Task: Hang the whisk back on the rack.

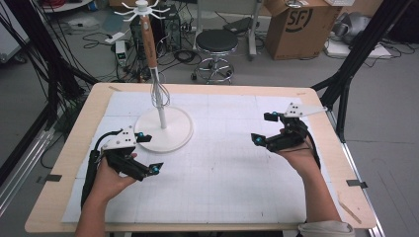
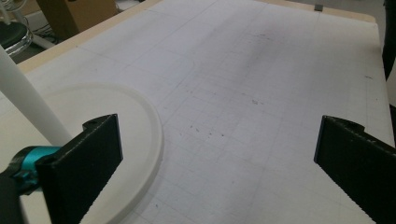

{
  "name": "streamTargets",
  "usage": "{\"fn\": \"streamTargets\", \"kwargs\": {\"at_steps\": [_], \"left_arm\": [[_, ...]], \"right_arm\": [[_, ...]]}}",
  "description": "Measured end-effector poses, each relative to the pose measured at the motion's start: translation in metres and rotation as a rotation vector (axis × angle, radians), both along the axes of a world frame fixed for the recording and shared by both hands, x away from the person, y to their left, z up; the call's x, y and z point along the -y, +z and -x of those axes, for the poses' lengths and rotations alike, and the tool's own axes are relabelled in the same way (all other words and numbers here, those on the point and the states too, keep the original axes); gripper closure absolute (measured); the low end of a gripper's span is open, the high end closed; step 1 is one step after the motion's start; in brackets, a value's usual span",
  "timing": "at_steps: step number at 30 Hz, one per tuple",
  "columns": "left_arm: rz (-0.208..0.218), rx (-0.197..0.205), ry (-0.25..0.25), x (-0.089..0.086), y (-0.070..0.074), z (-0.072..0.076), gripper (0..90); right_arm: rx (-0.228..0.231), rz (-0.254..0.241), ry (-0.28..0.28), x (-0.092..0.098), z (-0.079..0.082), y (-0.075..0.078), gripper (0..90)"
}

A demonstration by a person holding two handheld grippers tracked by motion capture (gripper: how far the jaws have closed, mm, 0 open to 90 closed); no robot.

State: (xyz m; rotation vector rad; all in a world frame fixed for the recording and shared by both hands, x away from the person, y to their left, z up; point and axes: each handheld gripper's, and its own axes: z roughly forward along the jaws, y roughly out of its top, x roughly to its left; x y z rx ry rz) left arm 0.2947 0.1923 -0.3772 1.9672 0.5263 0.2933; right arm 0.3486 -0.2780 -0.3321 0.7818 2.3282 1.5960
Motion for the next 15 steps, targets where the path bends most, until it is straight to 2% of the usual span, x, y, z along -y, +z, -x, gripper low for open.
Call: {"fn": "streamTargets", "kwargs": {"at_steps": [6,7,9,10,11,12,15], "left_arm": [[0.015,-0.001,-0.004,-0.001,-0.001,0.000,1.6],[0.015,-0.004,0.000,-0.001,-0.001,0.000,1.6],[0.017,-0.005,-0.001,-0.002,-0.002,-0.001,1.6],[0.013,-0.005,0.003,-0.002,-0.002,-0.001,1.6],[0.018,-0.005,0.001,-0.002,-0.003,-0.001,1.6],[0.022,-0.009,0.007,-0.002,-0.003,-0.001,1.6],[0.028,-0.010,0.003,-0.003,-0.004,-0.002,1.6]], "right_arm": [[-0.020,0.016,-0.028,0.010,0.009,-0.026,0.3],[-0.027,0.012,-0.030,0.011,0.011,-0.030,0.3],[-0.053,0.036,-0.039,0.012,0.014,-0.035,0.3],[-0.051,0.053,-0.046,0.011,0.016,-0.036,0.3],[-0.025,0.054,-0.048,0.010,0.019,-0.038,0.4],[-0.019,0.041,-0.047,0.010,0.021,-0.041,0.4],[-0.038,0.034,-0.047,0.011,0.027,-0.052,0.3]]}}
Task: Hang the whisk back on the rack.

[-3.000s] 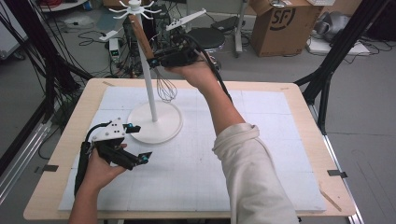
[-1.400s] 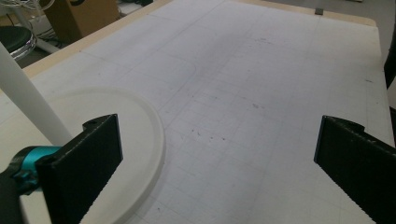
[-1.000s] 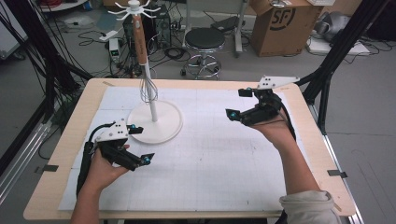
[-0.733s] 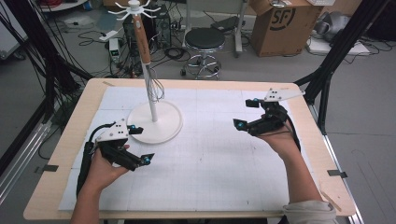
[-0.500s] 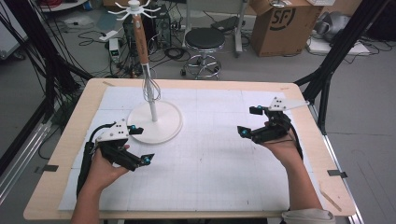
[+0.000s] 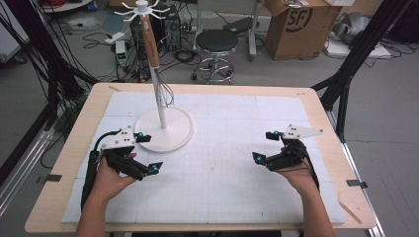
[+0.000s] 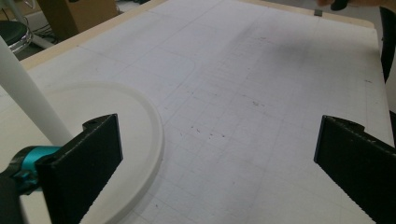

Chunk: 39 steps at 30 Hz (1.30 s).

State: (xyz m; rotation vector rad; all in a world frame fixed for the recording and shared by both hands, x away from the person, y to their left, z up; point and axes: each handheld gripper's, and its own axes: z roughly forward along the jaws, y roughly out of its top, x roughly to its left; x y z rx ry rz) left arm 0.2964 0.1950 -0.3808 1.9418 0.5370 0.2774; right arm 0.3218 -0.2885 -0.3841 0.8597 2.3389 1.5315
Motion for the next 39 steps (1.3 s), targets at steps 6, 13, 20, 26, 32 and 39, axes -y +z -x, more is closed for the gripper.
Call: {"fn": "streamTargets", "kwargs": {"at_steps": [6,13,20,26,32,39], "left_arm": [[0.005,-0.002,-0.004,0.001,-0.002,-0.001,1.6],[0.002,-0.006,0.000,0.002,-0.002,-0.001,1.6],[0.002,-0.004,0.001,0.002,-0.002,-0.001,1.6],[-0.007,-0.004,0.005,0.002,-0.003,-0.001,1.6],[-0.007,-0.007,0.008,0.003,-0.004,-0.002,1.6],[-0.017,-0.011,0.007,0.003,-0.004,-0.002,1.6]], "right_arm": [[-0.031,-0.016,-0.012,0.006,0.005,-0.014,0.3],[-0.019,-0.001,-0.023,0.006,0.007,-0.014,0.4],[-0.028,0.023,-0.022,0.003,0.007,-0.018,0.4],[-0.036,0.023,-0.019,0.003,0.006,-0.019,0.4],[-0.040,0.023,-0.022,0.004,0.005,-0.021,0.4],[-0.045,0.029,-0.019,0.004,0.005,-0.022,0.4]]}}
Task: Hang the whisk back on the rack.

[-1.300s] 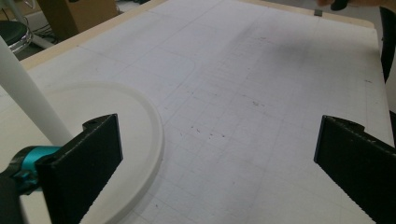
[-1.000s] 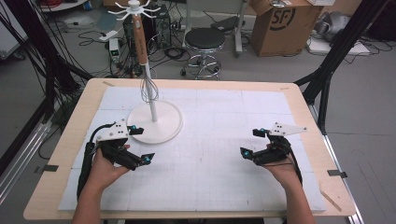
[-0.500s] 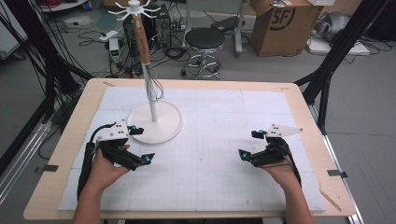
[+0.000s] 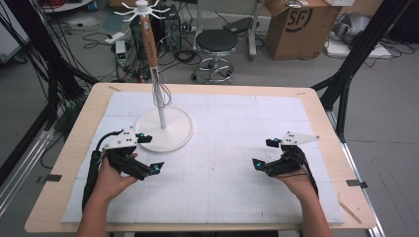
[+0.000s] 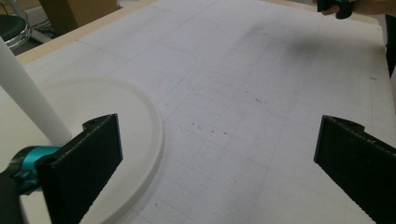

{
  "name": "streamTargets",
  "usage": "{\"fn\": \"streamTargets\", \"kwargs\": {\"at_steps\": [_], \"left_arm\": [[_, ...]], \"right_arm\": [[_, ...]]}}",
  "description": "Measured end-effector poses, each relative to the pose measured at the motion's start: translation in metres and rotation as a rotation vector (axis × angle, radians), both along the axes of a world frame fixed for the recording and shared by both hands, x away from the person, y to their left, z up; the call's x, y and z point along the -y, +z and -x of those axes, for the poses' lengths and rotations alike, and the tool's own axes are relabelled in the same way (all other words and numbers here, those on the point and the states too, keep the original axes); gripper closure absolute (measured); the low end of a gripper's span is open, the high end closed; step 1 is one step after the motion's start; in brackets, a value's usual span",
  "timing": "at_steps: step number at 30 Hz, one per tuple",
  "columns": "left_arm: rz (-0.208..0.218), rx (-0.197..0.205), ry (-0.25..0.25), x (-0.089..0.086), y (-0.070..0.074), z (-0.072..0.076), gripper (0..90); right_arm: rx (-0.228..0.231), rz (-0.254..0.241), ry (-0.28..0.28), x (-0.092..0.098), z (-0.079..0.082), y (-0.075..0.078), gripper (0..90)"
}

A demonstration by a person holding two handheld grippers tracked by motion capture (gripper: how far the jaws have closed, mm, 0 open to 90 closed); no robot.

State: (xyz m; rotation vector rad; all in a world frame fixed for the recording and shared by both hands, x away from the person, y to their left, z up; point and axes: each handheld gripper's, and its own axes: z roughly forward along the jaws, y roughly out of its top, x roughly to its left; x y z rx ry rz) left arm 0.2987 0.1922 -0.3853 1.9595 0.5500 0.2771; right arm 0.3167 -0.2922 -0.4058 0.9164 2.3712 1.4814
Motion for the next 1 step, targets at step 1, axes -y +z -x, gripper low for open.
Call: {"fn": "streamTargets", "kwargs": {"at_steps": [1], "left_arm": [[-0.003,0.000,0.000,0.0002,-0.0003,-0.0004,1.6]], "right_arm": [[0.001,0.000,-0.001,0.0001,-0.0001,-0.0001,0.4]]}}
